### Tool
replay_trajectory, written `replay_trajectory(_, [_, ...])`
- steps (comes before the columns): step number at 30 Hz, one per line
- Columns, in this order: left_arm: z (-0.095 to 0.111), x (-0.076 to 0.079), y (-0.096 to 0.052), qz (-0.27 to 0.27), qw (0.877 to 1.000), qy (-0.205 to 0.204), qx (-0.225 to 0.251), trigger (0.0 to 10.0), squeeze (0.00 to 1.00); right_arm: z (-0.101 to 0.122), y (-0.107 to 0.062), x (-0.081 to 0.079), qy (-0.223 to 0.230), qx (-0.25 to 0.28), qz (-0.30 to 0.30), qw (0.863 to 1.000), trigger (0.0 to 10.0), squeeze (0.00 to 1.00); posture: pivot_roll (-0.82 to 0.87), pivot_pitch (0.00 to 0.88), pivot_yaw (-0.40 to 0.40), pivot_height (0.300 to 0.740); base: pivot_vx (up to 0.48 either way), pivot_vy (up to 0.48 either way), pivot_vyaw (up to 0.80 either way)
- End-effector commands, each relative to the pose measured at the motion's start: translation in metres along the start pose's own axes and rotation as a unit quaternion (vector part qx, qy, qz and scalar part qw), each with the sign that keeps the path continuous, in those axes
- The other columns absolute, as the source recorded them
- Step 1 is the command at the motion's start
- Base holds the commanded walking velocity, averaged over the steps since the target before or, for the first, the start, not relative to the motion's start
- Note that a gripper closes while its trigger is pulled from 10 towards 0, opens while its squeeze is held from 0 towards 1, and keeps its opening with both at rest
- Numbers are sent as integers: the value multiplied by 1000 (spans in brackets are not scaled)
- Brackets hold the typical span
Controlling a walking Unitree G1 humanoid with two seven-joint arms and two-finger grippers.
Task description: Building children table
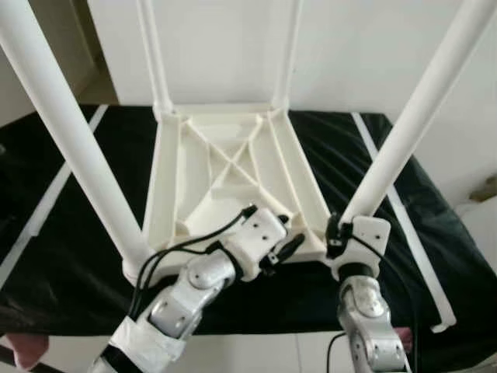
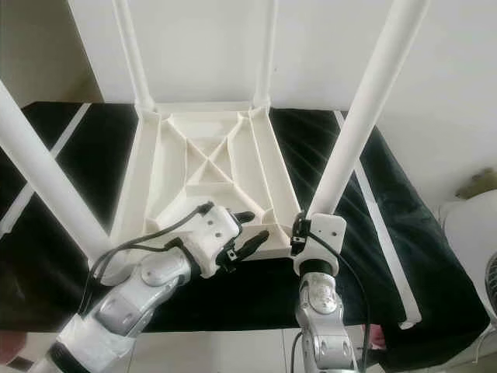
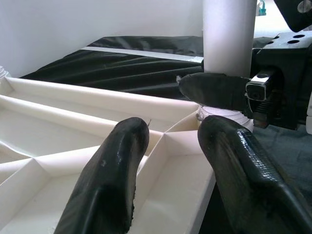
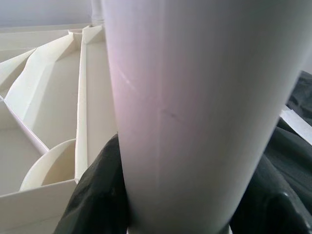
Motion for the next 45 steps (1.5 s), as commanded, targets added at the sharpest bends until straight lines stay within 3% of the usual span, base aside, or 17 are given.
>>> replay_trajectory(1, [-3, 4, 0, -24, 1000, 1, -7, 10000, 0, -18, -5, -2, 4, -45, -10, 999, 10000, 0, -128, 98, -6, 740, 0, 0, 0])
replay_trajectory(5, [-2, 1, 1, -18, 1000, 1, -4, 10000, 0, -18, -4, -3, -5, -45, -9, 999, 10000, 0, -127, 96, -11, 740, 0, 0, 0])
replay_trajectory(6, [-2, 1, 1, -16, 1000, 2, -2, 10000, 0, -19, -4, -4, -4, -47, -3, 999, 10000, 1000, -126, 95, -15, 740, 0, 0, 0])
replay_trajectory(21, [0, -4, -4, -7, 1000, -13, 11, 10000, 0, -9, -12, 3, -12, -6, 63, 998, 10000, 1000, -125, 90, -29, 740, 0, 0, 0])
replay_trajectory(22, [-1, -3, -5, -9, 1000, -14, 8, 10000, 0, -8, -15, 4, -10, -2, 71, 997, 10000, 0, -123, 90, -29, 740, 0, 0, 0])
replay_trajectory(27, [-4, 0, -13, -18, 999, -27, 4, 10000, 0, -9, -28, 10, -20, 10, 101, 995, 10000, 0, -122, 92, -24, 740, 0, 0, 0])
replay_trajectory(37, [-15, -8, -36, -28, 999, -19, -31, 10000, 0, -5, -50, 11, -48, 31, 159, 986, 10000, 0, -125, 107, -4, 740, 0, 0, 0])
replay_trajectory(38, [-21, -12, -46, -26, 999, -7, -47, 10000, 0, -11, -60, 16, -62, 24, 181, 981, 10000, 0, -130, 115, 2, 740, 0, 0, 0])
replay_trajectory(40, [-22, -13, -48, -26, 998, -4, -51, 10000, 0, -12, -62, 17, -65, 21, 186, 980, 10000, 0, -130, 115, 2, 740, 0, 0, 0])
replay_trajectory(41, [-25, -20, -57, -19, 998, -2, -61, 10000, 0, -14, -67, 19, -70, 19, 197, 978, 10000, 0, -136, 124, 8, 740, 0, 0, 0])
replay_trajectory(42, [-25, -20, -57, -19, 998, -2, -61, 10000, 0, -14, -67, 19, -70, 19, 197, 978, 10000, 0, -136, 124, 8, 740, 0, 0, 0])
replay_trajectory(43, [-30, -32, -66, -6, 997, 6, -76, 10000, 0, -14, -67, 24, -78, 20, 191, 978, 10000, 0, -135, 130, 13, 740, 0, 0, 0])
replay_trajectory(45, [-33, -40, -71, 3, 996, 14, -86, 10000, 0, -12, -62, 25, -80, 26, 182, 980, 10000, 0, -133, 134, 17, 740, 0, 0, 0])
Point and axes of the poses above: a point about 5 cm out from each wrist's last joint towards the gripper, its own y axis pointing out of the wrist towards the gripper, its own z axis along the axis of the wrist's last joint, x = y × z, the point moved 4 cm from there along y, pointing out of the wrist towards the gripper, and after that the axes turned 9 degrees about -y, right-handed, at the moved point
